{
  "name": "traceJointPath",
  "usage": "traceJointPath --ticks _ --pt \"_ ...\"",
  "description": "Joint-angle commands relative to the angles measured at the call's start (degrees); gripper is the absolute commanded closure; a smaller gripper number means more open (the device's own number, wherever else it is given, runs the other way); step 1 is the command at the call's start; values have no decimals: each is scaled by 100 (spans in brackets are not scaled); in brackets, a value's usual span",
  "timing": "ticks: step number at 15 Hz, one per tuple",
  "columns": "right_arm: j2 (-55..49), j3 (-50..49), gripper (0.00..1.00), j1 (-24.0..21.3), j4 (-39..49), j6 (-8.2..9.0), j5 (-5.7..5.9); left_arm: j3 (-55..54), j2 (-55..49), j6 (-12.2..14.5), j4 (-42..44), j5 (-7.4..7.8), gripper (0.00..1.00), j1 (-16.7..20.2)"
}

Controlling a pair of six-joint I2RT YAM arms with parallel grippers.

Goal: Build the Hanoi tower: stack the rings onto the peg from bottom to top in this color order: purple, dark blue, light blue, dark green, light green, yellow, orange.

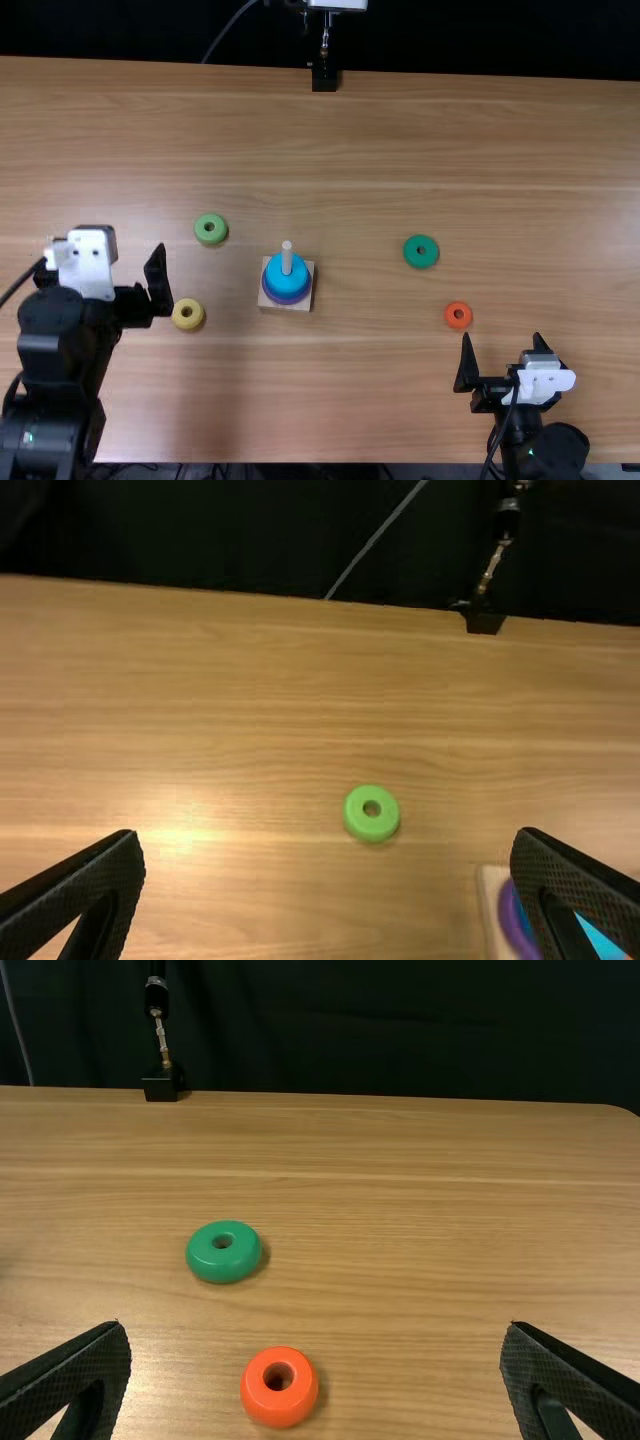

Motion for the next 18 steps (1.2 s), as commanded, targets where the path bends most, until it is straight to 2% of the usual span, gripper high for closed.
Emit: traceJointPath --ticks 1,5,8,16,18 --pt "-73 -352 0 -65 -417 -21 -8 -532 -601 312 129 -8 0 76" --pt "-73 -352 0 -65 -417 -21 -8 -2255 -2411 323 393 -8 0 129" --pt "-73 -352 0 -65 -417 -21 -8 -3125 -3466 312 371 -8 0 164" --pt "-73 -352 0 -65 -417 -21 -8 -4127 -4565 291 213 -8 0 155" --pt "-73 -352 0 -65 -417 -21 -8 -4250 -4573 291 171 55 0 138"
